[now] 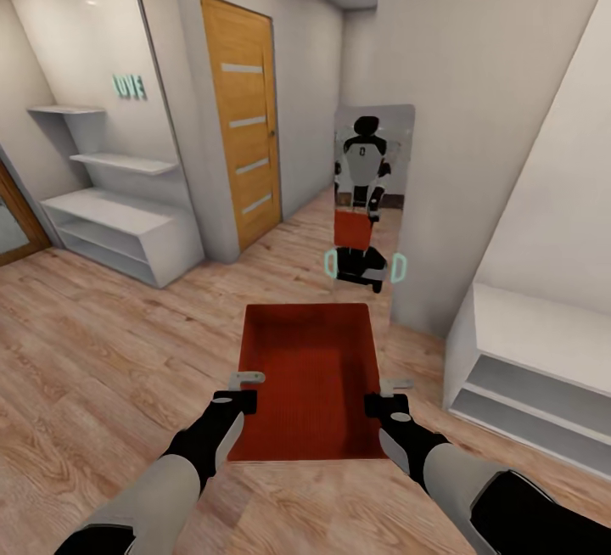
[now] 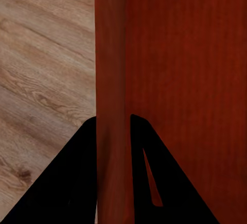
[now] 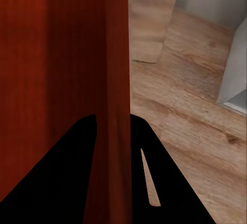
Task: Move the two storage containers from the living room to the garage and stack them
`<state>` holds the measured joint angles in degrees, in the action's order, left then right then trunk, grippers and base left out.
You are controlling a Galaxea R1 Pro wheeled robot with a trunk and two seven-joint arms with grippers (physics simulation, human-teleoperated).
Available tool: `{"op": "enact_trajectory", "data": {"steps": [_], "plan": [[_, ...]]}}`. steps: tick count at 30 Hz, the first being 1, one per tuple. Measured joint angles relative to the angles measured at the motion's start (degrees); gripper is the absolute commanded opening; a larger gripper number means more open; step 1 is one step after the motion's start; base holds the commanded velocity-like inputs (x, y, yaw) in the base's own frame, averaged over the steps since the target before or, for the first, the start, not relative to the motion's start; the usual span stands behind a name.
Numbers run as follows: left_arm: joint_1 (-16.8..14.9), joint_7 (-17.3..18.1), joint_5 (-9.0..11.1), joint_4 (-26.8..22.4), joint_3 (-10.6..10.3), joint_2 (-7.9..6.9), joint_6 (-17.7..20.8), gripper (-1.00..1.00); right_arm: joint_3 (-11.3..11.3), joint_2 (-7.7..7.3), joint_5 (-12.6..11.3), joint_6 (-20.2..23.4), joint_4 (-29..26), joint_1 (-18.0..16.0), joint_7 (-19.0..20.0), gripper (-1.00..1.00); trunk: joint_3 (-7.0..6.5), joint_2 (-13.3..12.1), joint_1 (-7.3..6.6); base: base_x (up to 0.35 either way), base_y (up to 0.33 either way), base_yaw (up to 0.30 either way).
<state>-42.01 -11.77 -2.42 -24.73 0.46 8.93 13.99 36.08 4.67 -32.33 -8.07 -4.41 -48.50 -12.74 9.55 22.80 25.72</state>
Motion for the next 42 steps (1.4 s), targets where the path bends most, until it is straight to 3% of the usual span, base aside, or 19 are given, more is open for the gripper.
{"op": "enact_trajectory", "data": {"steps": [10,42], "plan": [[0.0,0.0,-0.1,-0.4,-0.1,-0.02,0.4,-1.0,0.1,0.01,-0.2,0.0,-0.1,0.0,0.0,-1.0,0.0,0.0,0.0,0.322,0.0,0.063],[0.0,0.0,-0.2,-0.7,-0.1,-0.03,0.8,-1.0,-0.1,0.06,-0.2,0.1,-0.1,0.0,0.0,-1.0,0.01,0.0,0.0,0.322,0.0,0.266]]}}
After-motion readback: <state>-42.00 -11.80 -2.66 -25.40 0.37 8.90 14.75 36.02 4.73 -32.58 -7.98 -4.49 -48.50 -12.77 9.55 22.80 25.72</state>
